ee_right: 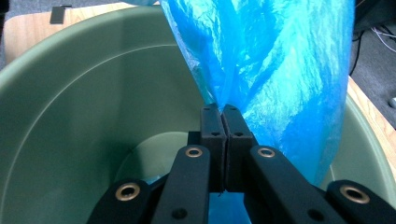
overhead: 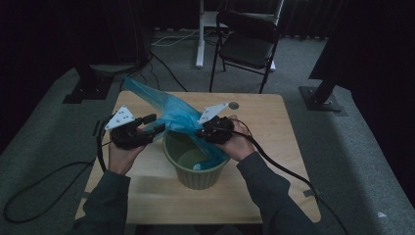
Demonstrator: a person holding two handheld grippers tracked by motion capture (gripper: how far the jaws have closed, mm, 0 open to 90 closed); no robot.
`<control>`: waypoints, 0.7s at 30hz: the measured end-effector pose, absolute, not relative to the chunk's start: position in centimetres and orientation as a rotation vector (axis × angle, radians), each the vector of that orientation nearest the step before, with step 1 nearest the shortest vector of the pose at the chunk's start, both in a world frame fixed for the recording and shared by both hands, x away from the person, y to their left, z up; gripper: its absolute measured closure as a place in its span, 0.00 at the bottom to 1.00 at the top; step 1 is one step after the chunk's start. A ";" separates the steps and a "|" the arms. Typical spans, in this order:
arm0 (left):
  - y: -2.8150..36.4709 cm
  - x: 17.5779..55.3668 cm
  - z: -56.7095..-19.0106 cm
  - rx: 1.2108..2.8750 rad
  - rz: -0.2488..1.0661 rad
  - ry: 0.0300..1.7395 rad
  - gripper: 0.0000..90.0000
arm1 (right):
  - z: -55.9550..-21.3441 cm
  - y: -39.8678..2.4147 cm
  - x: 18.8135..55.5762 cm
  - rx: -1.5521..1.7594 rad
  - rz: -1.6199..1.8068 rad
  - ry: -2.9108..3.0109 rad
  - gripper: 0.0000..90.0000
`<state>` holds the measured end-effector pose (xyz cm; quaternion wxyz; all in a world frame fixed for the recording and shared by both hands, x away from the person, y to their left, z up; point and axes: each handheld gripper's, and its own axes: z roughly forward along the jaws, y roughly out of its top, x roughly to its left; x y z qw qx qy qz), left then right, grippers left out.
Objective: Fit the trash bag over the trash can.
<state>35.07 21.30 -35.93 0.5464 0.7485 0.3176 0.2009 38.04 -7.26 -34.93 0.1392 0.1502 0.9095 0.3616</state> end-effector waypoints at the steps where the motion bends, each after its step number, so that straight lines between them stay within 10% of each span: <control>1: 21.2 35.3 -36.0 1.782 0.472 0.760 0.50 | -34.9 -7.2 37.8 0.424 1.051 2.629 0.99; 8: 20.2 36.7 -37.4 1.845 0.410 0.824 0.52 | -34.7 -7.2 37.1 0.374 1.060 2.627 0.99; 21: 18.5 36.1 -37.2 1.928 0.514 0.793 0.97 | -34.2 -7.7 36.9 0.369 1.063 2.627 0.82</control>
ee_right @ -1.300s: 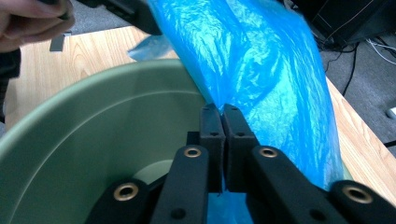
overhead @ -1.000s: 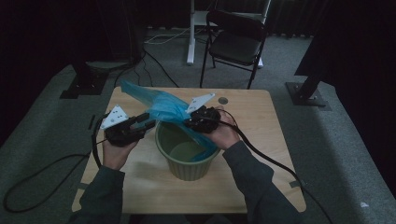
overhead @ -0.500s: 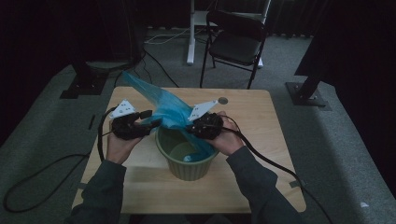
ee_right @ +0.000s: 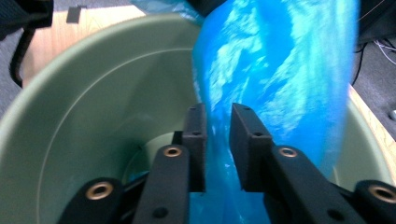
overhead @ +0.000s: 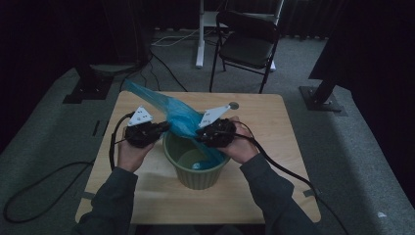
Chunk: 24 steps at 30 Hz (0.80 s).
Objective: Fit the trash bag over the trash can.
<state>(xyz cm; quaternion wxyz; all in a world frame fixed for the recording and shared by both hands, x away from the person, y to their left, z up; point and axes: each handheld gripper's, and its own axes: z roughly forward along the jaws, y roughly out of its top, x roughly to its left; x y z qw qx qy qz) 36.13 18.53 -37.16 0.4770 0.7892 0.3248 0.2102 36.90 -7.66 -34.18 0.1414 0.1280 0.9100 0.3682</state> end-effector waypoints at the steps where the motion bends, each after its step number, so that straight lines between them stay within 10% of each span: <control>1: 18.4 36.0 -37.1 1.932 0.523 0.787 0.97 | -33.9 -7.9 37.0 0.375 1.075 2.617 0.80; 15: 17.4 35.2 -37.0 1.946 0.543 0.730 0.97 | -32.7 -5.8 39.8 0.501 1.058 2.498 0.76; 24: 18.3 34.4 -36.5 1.901 0.555 0.745 0.86 | -33.0 -4.9 39.5 0.449 0.985 2.519 1.00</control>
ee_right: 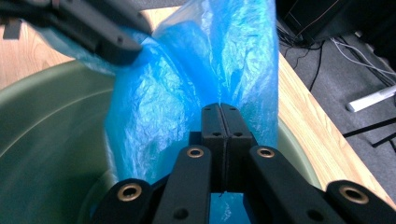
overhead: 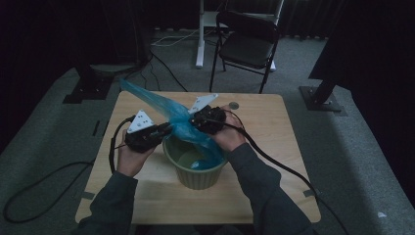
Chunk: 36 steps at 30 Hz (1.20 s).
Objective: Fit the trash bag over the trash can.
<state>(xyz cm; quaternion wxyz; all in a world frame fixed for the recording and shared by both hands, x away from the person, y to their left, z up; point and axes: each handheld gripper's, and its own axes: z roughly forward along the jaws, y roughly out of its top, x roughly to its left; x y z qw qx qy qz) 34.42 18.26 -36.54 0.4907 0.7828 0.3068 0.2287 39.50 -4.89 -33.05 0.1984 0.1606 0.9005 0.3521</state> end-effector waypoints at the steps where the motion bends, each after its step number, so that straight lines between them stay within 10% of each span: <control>1: 18.5 34.4 -36.4 1.889 0.555 0.744 0.84 | -33.1 -4.9 39.3 0.443 0.979 2.516 1.00; 29: 20.2 37.4 -35.0 1.822 0.501 0.859 0.55 | -32.5 -5.9 37.5 0.358 1.052 2.478 1.00; 36: 19.7 37.8 -35.6 1.829 0.433 0.840 0.66 | -32.5 -5.9 37.5 0.350 1.057 2.475 1.00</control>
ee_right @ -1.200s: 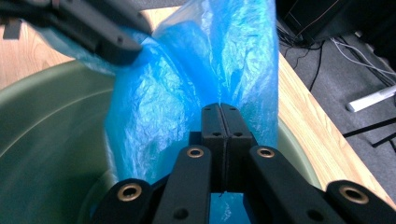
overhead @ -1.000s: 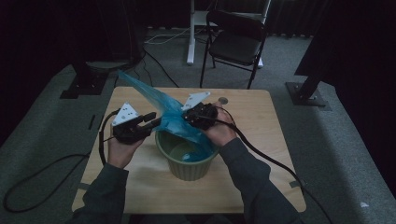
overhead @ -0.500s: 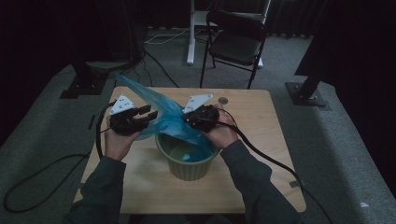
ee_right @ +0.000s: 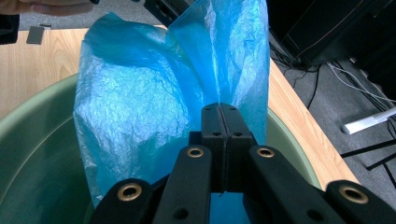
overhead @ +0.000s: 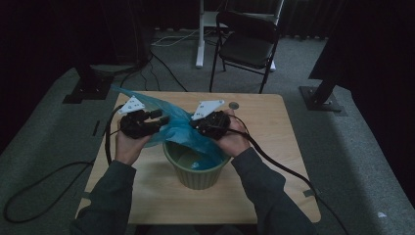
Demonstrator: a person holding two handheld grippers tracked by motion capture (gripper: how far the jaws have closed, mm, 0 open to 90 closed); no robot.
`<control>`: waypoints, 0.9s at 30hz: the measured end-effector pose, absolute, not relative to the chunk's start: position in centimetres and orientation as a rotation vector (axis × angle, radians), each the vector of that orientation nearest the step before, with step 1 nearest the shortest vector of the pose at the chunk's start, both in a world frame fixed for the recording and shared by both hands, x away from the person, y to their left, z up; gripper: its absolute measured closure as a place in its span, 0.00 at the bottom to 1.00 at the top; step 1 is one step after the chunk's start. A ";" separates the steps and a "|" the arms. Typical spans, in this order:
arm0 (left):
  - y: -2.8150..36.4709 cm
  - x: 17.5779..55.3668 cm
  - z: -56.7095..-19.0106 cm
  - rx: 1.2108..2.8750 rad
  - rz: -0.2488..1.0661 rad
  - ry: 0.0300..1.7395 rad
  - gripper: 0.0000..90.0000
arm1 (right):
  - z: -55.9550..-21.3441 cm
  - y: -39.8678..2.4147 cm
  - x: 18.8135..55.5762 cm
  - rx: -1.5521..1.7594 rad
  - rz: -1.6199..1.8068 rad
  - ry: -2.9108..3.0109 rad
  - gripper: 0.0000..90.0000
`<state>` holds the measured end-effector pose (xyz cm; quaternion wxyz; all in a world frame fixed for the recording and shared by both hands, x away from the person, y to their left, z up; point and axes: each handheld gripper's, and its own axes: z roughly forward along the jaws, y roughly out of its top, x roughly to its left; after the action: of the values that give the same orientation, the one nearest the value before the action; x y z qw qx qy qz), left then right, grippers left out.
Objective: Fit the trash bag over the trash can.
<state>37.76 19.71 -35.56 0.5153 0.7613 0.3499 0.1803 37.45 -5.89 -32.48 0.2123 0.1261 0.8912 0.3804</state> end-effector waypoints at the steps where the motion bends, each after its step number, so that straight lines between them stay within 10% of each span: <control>1: 19.5 37.6 -35.6 1.839 0.441 0.826 0.72 | -32.5 -5.9 37.4 0.351 1.056 2.473 1.00; 6: 18.8 37.1 -35.5 1.878 0.468 0.792 0.99 | -32.4 -6.0 37.2 0.356 1.015 2.464 1.00; 27: 21.3 36.8 -36.8 1.860 0.456 0.879 1.00 | -34.0 -11.6 38.1 0.519 0.949 2.467 1.00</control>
<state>36.78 21.33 -36.84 0.4946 0.7672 0.3624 0.1881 38.11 -11.60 -34.02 0.2223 0.1877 0.8930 0.3434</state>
